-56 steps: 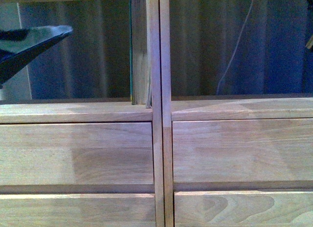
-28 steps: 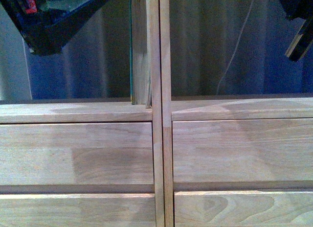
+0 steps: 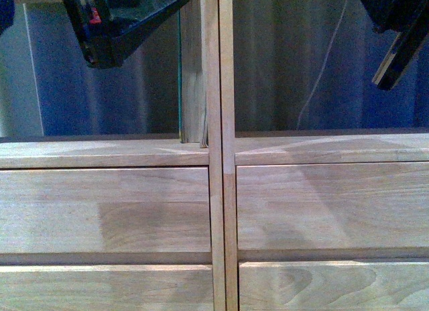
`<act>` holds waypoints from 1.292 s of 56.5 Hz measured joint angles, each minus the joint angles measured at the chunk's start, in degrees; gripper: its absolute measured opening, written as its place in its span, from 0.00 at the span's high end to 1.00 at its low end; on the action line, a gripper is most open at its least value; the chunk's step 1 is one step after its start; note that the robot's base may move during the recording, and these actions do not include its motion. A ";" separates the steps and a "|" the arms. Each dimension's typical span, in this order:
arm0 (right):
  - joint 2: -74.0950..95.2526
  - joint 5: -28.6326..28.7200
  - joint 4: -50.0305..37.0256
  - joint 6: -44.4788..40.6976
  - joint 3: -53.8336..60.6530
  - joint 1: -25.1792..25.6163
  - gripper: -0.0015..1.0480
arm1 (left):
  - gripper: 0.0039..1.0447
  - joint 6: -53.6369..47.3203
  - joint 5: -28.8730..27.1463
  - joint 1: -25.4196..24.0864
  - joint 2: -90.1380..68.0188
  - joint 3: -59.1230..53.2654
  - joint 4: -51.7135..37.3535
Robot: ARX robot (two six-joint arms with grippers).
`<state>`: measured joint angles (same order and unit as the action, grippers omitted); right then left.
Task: Organize books on shelf
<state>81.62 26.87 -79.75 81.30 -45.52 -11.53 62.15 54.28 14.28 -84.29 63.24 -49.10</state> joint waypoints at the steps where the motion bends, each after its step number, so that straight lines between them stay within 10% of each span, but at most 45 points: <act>1: 0.00 0.17 0.00 0.00 0.15 -0.20 0.93 | 0.07 0.00 -0.17 0.09 -0.20 0.17 0.02; 37: -0.02 0.85 -0.39 0.13 1.95 -2.10 0.91 | 0.85 -0.61 -6.32 5.18 -2.40 1.66 -3.87; 73: 0.00 1.25 -0.44 0.20 1.95 -2.08 0.05 | 0.94 -0.94 -0.33 -7.08 6.75 -5.33 -11.50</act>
<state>81.62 28.12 -80.18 81.49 -43.57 -13.61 61.21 53.95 7.20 -77.54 57.91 -60.60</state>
